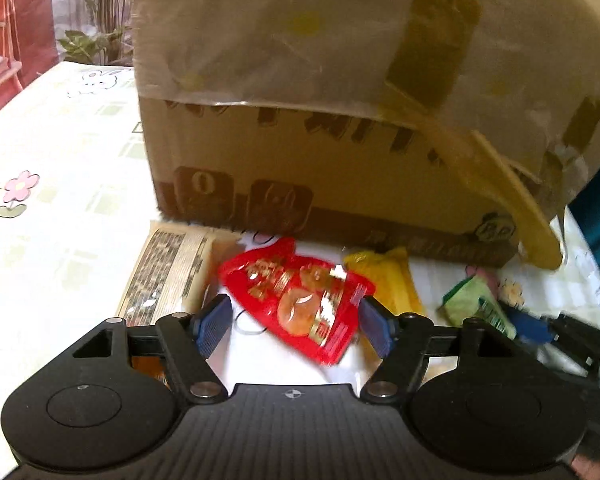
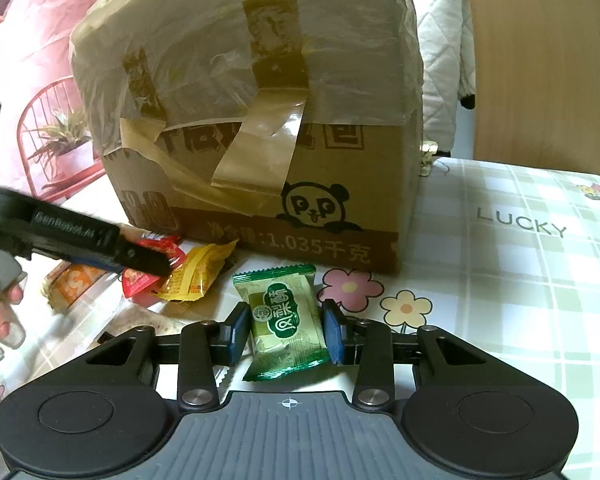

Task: Organize snacks
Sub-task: 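Grasp the red packet with the left tool while the right tool holds the green candy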

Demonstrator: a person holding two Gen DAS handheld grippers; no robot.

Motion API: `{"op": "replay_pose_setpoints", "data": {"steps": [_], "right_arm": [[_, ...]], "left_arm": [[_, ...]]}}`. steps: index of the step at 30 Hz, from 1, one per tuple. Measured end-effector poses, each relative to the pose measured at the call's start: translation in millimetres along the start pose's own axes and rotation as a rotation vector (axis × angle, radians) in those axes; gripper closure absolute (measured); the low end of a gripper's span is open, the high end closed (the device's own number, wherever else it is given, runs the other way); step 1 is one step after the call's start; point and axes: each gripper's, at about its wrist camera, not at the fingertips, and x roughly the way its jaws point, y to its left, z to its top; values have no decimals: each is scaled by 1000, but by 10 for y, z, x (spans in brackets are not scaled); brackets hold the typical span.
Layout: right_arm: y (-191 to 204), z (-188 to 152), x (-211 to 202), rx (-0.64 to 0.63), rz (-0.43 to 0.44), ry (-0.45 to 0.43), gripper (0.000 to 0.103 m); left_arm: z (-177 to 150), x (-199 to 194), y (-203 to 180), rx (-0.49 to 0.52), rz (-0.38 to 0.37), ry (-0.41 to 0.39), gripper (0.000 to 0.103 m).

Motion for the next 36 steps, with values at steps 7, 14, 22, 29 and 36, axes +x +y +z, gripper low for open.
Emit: {"op": "replay_pose_setpoints", "data": {"steps": [7,14,22,29,36], "right_arm": [[25,-13,-5,9,4,-2,67],[35,-14,5,9,12,-2,67],[40,-23,4,14,18,-4,67],[51,-31,-4,23,21,-8,67],[55,-33,-4,26,21,-7,67]], "left_arm": [[-118,-164,197,12,71,7,31],[-28,-212,425,-161,38,21,32],[177,71,170,-153,186,-21,31],[79,49,102,-81,231,-38,22],[-185,-129,112,-16,211,-31,22]]}}
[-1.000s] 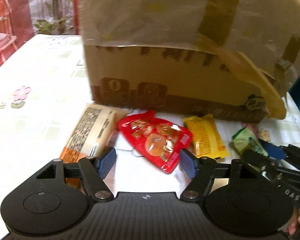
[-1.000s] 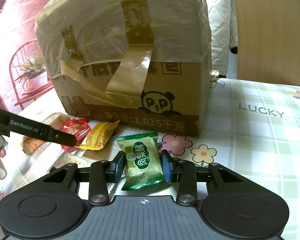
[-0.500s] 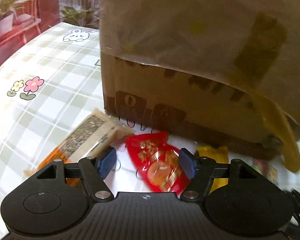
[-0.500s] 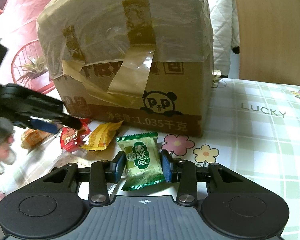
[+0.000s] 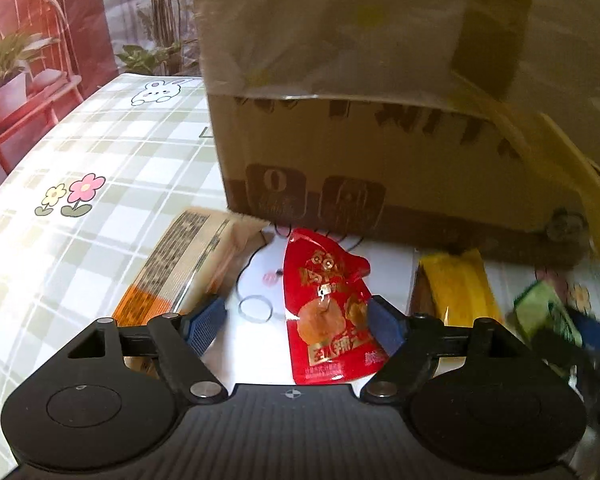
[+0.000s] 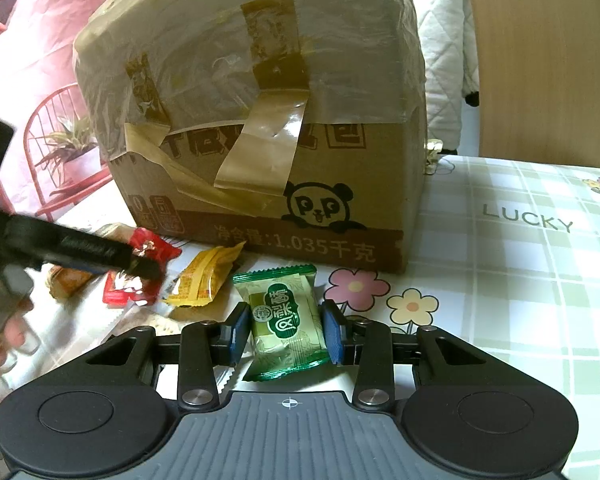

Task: Organize snacks
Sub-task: 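Grasp the red packet with the left tool while the right tool holds the green candy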

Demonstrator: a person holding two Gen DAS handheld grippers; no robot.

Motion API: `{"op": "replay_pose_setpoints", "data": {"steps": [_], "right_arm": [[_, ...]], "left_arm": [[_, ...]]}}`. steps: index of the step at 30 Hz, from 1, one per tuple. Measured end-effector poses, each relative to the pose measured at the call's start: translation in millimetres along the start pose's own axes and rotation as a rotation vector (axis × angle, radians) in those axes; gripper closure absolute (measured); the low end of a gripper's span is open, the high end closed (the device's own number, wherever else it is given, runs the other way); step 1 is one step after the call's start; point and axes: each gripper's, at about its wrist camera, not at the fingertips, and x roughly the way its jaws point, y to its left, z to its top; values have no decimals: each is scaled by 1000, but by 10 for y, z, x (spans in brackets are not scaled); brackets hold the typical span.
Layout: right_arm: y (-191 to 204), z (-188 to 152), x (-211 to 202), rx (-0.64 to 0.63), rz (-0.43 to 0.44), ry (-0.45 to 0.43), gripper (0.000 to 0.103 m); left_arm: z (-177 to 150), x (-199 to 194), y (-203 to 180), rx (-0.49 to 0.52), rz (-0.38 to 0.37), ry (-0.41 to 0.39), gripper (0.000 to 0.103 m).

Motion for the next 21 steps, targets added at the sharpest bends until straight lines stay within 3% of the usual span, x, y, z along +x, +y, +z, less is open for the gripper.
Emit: {"op": "replay_pose_setpoints", "data": {"steps": [8,10,13,14,21], "right_arm": [[1,0,0,1,0,0,67],[-2,0,-1,1,1,0,67],[-1,0,-1,1,1,1,67],[-3,0,-1,0,1,1,67],[-2,-2,-2,3,1,0,67]], "left_arm": [[-28,-3,144,19,-31,-10,27],[-52,29,168,32,-44,-22,32],[-50,-28,170,45,-64,-36,48],[-46,-40,168,50,-74,-34,59],[-79,-61,231,54,-132,-57,69]]}}
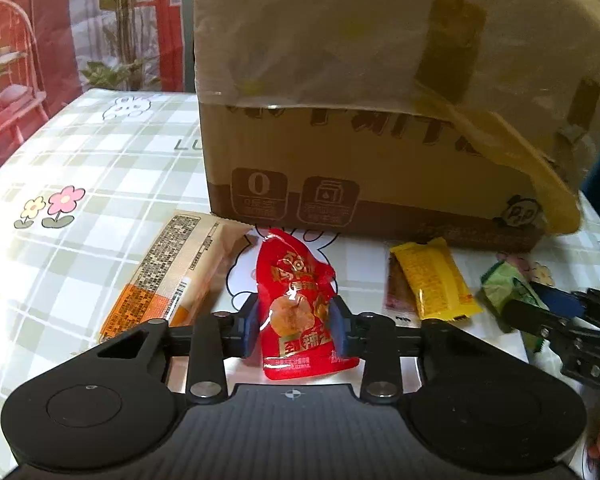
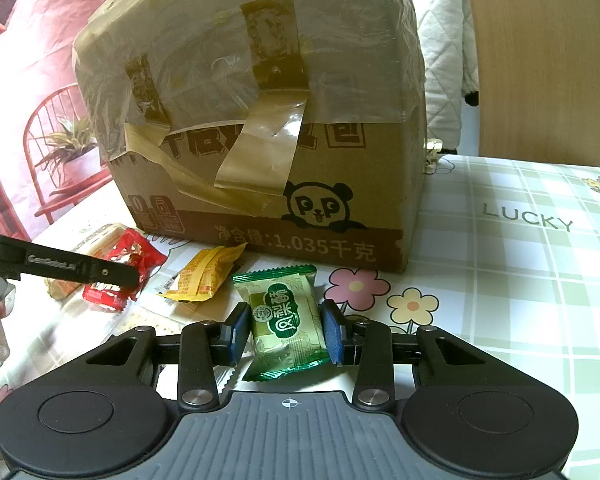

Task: Organize snacks
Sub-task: 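Grasp the red packet with the left tool while the right tool holds the green candy, then lift the red packet and green candy over the box with both tools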

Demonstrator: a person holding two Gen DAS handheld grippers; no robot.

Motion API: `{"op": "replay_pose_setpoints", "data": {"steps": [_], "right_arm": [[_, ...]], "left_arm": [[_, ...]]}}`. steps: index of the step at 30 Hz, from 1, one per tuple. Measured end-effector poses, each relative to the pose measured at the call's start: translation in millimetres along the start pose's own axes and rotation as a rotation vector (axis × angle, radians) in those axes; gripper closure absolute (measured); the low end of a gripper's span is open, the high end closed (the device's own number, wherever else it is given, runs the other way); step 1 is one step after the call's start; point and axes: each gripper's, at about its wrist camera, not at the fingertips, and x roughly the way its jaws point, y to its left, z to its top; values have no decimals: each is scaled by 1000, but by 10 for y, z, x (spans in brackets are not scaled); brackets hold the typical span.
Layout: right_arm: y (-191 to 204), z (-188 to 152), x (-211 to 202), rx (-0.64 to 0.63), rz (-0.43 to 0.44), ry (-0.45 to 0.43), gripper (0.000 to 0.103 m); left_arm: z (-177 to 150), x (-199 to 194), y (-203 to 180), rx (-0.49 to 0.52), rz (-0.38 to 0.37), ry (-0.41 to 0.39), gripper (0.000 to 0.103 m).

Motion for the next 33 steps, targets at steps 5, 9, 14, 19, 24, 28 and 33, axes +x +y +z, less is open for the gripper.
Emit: {"op": "replay_pose_setpoints", "data": {"steps": [5,9,14,19,24,28,33], "right_arm": [[21,-4,-3,2,-3,-1,68],[26,-3,-4,1,-4,-2,68],[61,-5,-8,-11,-25,-1,69],[109,6,8,-41,-43,10,69],[102,8,9,-42,-43,12,68],[94,9,7,-44,-42,13,68],[97,10,10,-45,-42,13,68]], "left_arm": [[-56,-121,-4,27,-43,-34,77],[-67,-235,-41,53,-79,-75,90],[-113,-301,-58,73,-103,-86,93],[-130,-313,-19,38,-149,-84,93],[-104,-220,-84,54,-178,-67,90],[-77,-145,-111,55,-191,-57,89],[-51,-23,-119,45,-178,-32,78]]}}
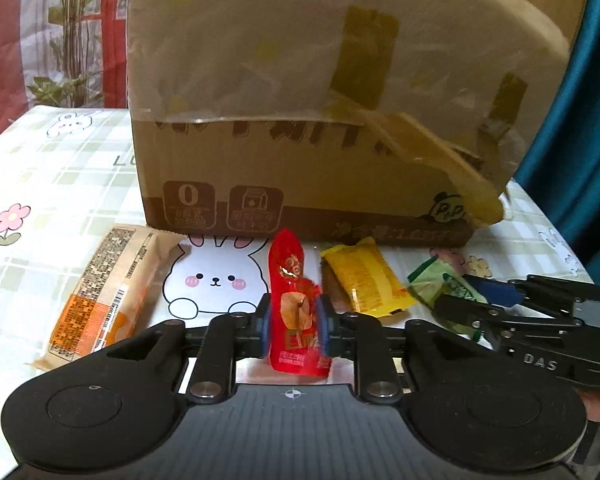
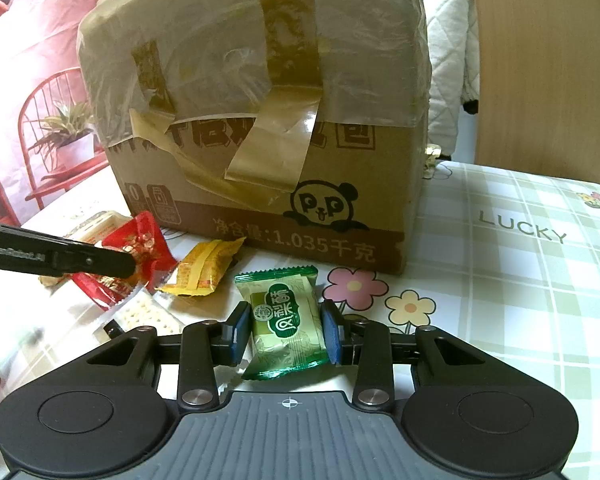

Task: Organize snacks
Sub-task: 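Lift the red packet and green candy over the box with both tools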

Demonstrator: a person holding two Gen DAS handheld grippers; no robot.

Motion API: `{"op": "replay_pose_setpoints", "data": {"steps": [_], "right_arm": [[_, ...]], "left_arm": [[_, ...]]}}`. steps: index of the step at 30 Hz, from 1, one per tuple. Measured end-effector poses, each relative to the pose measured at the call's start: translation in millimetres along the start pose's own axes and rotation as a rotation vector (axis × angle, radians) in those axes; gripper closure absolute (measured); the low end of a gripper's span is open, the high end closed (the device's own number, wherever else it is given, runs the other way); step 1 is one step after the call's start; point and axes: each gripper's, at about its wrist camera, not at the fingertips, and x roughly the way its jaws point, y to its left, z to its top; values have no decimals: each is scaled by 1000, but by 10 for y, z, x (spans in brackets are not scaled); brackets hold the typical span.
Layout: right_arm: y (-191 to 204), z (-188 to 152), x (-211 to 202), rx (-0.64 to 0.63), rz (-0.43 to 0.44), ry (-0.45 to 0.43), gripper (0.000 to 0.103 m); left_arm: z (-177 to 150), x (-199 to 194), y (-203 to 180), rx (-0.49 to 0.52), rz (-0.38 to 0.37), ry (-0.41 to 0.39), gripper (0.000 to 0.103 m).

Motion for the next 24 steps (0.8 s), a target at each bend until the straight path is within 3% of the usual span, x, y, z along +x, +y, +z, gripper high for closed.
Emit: {"op": "replay_pose_setpoints", "data": {"steps": [5,10,13,24], "right_arm": [[5,0,3,0,1,0,68],[-5,0,1,-1,4,0,68],[-5,3,-16,0,-1,-4,69],[-84,-68,-378,64,-26,-39,70]], "left_arm": [[33,68,37,-23,-26,3,78],[37,-111,-85,41,-23,-57,93],[22,-270,-117,64,-15,-97,93],[44,-731,182,-9,1,-170,93]]}}
